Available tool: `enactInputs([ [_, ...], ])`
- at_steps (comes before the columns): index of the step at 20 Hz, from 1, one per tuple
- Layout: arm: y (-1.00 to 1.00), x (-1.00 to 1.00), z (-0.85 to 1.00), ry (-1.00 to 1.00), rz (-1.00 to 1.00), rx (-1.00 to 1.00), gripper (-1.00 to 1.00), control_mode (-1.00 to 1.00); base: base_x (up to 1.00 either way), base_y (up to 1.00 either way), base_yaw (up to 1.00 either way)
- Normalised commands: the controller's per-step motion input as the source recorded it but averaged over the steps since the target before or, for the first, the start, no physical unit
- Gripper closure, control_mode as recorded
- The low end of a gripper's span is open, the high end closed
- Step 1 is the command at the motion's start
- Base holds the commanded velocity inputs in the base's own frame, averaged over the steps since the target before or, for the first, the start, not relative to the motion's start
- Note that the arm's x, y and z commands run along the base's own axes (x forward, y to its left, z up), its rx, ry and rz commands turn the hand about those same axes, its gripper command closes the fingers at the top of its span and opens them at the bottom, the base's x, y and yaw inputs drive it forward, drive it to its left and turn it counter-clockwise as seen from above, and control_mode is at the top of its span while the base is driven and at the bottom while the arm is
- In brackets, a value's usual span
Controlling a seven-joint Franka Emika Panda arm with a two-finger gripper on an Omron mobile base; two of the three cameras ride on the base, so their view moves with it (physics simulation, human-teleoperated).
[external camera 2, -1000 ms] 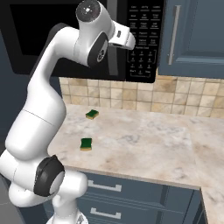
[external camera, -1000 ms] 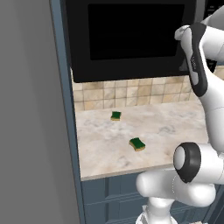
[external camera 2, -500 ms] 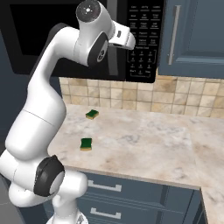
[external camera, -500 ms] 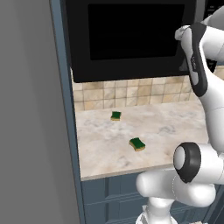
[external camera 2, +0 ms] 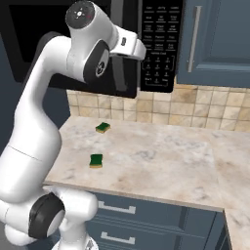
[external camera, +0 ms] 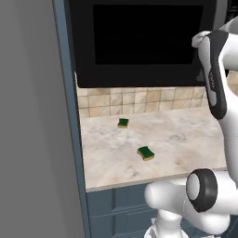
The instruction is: Place the sponge inside the microwave to prepare for sanitizing.
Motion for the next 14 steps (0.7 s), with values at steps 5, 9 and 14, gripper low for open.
enactInputs([
  [5,0.23,-0.96,0.03,0.0,-0.11,-0.09,1.0,-1.0,0.0,0.0,0.0],
  [9,0.53,-0.92,0.0,0.0,-0.13,-0.12,1.0,-1.0,0.0,0.0,0.0],
  [14,0.73,-0.76,-0.03,0.0,-0.31,-0.09,1.0,-1.0,0.0,0.0,0.0],
])
